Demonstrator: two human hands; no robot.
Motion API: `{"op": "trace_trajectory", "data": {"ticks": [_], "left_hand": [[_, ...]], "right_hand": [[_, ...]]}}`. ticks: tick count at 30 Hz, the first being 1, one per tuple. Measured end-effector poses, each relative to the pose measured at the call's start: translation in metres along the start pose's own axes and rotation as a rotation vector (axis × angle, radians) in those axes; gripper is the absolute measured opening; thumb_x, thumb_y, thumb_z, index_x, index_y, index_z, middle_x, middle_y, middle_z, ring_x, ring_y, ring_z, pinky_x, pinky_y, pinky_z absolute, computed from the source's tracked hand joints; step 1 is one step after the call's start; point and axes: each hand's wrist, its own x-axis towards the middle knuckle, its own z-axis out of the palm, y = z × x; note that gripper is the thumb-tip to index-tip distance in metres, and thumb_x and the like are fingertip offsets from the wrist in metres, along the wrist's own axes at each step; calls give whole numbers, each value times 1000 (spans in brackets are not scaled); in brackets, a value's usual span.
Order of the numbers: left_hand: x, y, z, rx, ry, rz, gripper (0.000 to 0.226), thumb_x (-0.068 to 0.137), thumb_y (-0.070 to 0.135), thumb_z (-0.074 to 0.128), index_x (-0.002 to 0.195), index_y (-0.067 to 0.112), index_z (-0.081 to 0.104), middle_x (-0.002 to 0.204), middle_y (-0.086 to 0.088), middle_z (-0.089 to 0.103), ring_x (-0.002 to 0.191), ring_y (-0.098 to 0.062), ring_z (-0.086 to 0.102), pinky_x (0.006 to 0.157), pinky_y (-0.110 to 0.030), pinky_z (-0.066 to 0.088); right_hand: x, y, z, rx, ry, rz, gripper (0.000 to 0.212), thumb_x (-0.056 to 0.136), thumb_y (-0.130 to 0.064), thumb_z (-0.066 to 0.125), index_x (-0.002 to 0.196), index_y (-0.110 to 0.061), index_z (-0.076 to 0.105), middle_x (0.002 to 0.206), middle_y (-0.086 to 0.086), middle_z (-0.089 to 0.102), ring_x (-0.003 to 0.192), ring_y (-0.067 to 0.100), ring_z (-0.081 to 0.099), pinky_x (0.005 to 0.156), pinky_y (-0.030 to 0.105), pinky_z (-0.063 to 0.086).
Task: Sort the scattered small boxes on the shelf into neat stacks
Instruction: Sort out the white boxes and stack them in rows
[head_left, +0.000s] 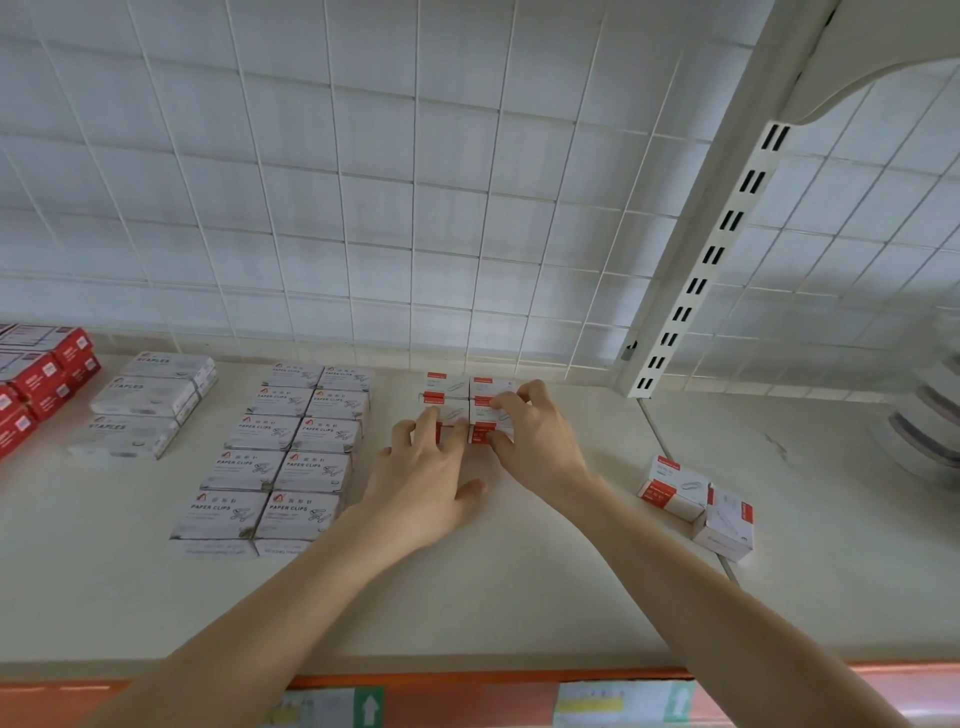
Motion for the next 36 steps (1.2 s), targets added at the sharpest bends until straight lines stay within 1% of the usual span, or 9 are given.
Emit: {"op": "trace_trajectory", "data": {"ticks": [4, 11, 14, 19, 22, 25, 28, 32, 36], "left_hand": [[0, -1, 0, 1, 16, -1, 64, 91, 50, 41, 144, 22, 17, 147, -8, 12, 134, -30, 18, 101, -41, 34], [-1, 5, -2, 81, 72, 9, 64, 91, 50, 40, 144, 21, 19, 147, -9, 15, 137, -29, 14, 104, -42, 29], [-3, 15, -4, 61, 95, 69, 58, 90, 48, 42, 140, 22, 27, 143, -6, 25, 134, -26, 21, 101, -38, 32], [-1, 39, -5, -18, 123, 214, 51, 91, 42, 43, 137, 21, 32, 139, 0, 34, 126, -23, 35, 93, -32, 38], [3, 59, -2, -11, 100, 292, 49, 92, 41, 42, 136, 18, 35, 138, 0, 36, 124, -23, 37, 91, -31, 38], [8, 82, 2, -4, 64, 354, 48, 92, 41, 42, 133, 16, 38, 137, -2, 37, 123, -24, 39, 89, -32, 39], [13, 103, 7, -22, 28, 391, 46, 92, 39, 43, 131, 15, 40, 135, -4, 40, 121, -25, 40, 88, -33, 40], [21, 125, 12, -38, 4, 327, 47, 90, 40, 46, 129, 15, 40, 130, -6, 42, 118, -28, 43, 86, -37, 42], [28, 145, 15, -94, 7, 335, 54, 89, 41, 49, 136, 18, 34, 135, -6, 37, 122, -29, 39, 88, -39, 42]], "right_hand": [[-2, 1, -1, 7, -14, 5, 36, 86, -16, 55, 120, -6, 52, 119, 13, 42, 101, 33, 52, 77, 37, 46], [-16, 13, -16, -8, 3, 13, 45, 87, -22, 56, 130, -15, 46, 126, 8, 39, 112, 26, 45, 78, 33, 47], [-27, 29, -27, -23, 34, 54, 44, 88, -23, 56, 130, -16, 46, 127, 7, 42, 119, 23, 38, 81, 32, 45], [-49, 66, -50, -78, 61, 200, 43, 87, -26, 56, 129, -17, 48, 127, 7, 46, 120, 26, 36, 95, 35, 39], [-65, 89, -64, -94, -5, 348, 47, 86, -30, 56, 131, -18, 45, 130, 8, 45, 122, 29, 35, 100, 37, 36], [-84, 110, -74, -48, -108, 416, 54, 84, -34, 59, 132, -15, 41, 127, 9, 45, 121, 30, 36, 96, 32, 32], [-101, 122, -80, 15, -126, 435, 62, 80, -30, 64, 134, -14, 39, 124, 8, 46, 120, 29, 38, 92, 30, 34], [-117, 126, -81, 13, -106, 411, 70, 76, -30, 66, 137, -15, 36, 129, 7, 43, 118, 26, 40, 85, 26, 33], [-124, 128, -87, -7, -111, 396, 77, 76, -31, 68, 141, -18, 28, 138, 8, 33, 125, 27, 32, 98, 28, 30]]}}
